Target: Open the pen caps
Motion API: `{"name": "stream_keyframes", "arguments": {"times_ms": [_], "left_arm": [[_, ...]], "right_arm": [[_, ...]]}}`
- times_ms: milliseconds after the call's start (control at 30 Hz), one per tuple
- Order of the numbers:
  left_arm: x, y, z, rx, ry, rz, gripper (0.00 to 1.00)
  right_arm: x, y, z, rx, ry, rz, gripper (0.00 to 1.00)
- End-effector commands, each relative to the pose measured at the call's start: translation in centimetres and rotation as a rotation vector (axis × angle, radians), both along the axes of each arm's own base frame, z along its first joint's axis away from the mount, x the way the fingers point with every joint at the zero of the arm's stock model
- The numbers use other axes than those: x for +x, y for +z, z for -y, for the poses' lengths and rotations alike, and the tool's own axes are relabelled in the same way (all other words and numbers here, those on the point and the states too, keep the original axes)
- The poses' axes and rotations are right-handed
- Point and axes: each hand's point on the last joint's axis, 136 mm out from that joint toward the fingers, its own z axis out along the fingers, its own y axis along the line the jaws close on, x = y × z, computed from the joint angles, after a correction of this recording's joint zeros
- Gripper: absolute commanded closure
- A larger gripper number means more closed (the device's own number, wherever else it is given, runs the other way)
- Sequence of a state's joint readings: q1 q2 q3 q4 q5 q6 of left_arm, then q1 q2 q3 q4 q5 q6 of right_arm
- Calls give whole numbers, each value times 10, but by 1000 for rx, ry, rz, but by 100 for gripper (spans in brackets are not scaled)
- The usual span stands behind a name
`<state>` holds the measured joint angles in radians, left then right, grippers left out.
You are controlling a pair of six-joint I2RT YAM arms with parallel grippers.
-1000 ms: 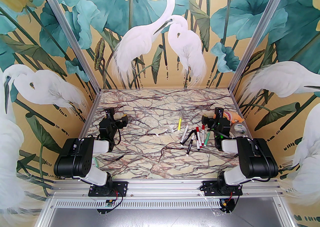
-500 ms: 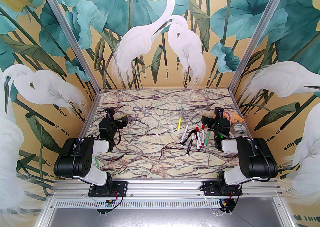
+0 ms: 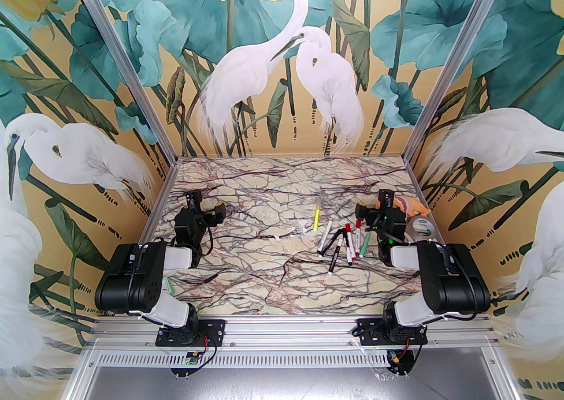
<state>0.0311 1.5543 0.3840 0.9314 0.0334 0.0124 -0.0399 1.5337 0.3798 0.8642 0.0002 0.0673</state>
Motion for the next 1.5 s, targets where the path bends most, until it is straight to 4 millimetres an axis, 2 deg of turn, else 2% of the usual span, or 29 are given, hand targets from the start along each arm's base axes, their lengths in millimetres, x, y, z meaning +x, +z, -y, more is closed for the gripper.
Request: {"name": "stream_keyframes", "arguments": {"times_ms": [0, 300, 467, 633, 767, 933, 1100, 1233, 1400, 1467], "left_arm": [[1, -1, 2, -11, -15, -7, 1], [0, 0, 2, -12, -13, 1, 1], [-5, 7, -2, -12, 16, 26, 1], [-14, 28, -5, -3, 55, 39, 0], [-23, 52, 2, -2, 75, 10, 1], [-37, 90, 34, -102, -3, -31, 1], [-52, 115, 63, -219, -80, -84, 1], [-62, 120, 86, -276, -136, -151, 1], [-72, 114, 125, -360, -202, -280, 0], [-74, 108, 148, -397, -244, -336, 1]], "right_arm": [[4, 1, 0, 2, -6, 1, 1], [0, 4, 1, 9, -13, 27, 1], [-2, 8, -1, 7, 1, 39, 1], [-6, 28, 1, 10, -13, 30, 1], [-13, 48, 6, 50, -63, -10, 1], [-20, 82, 0, 194, -82, -77, 1], [-29, 117, -17, 297, -21, -53, 1], [-42, 129, -8, 354, -111, -114, 1], [-63, 138, -25, 392, -27, -152, 1], [-71, 137, -29, 406, -10, -168, 0]]}}
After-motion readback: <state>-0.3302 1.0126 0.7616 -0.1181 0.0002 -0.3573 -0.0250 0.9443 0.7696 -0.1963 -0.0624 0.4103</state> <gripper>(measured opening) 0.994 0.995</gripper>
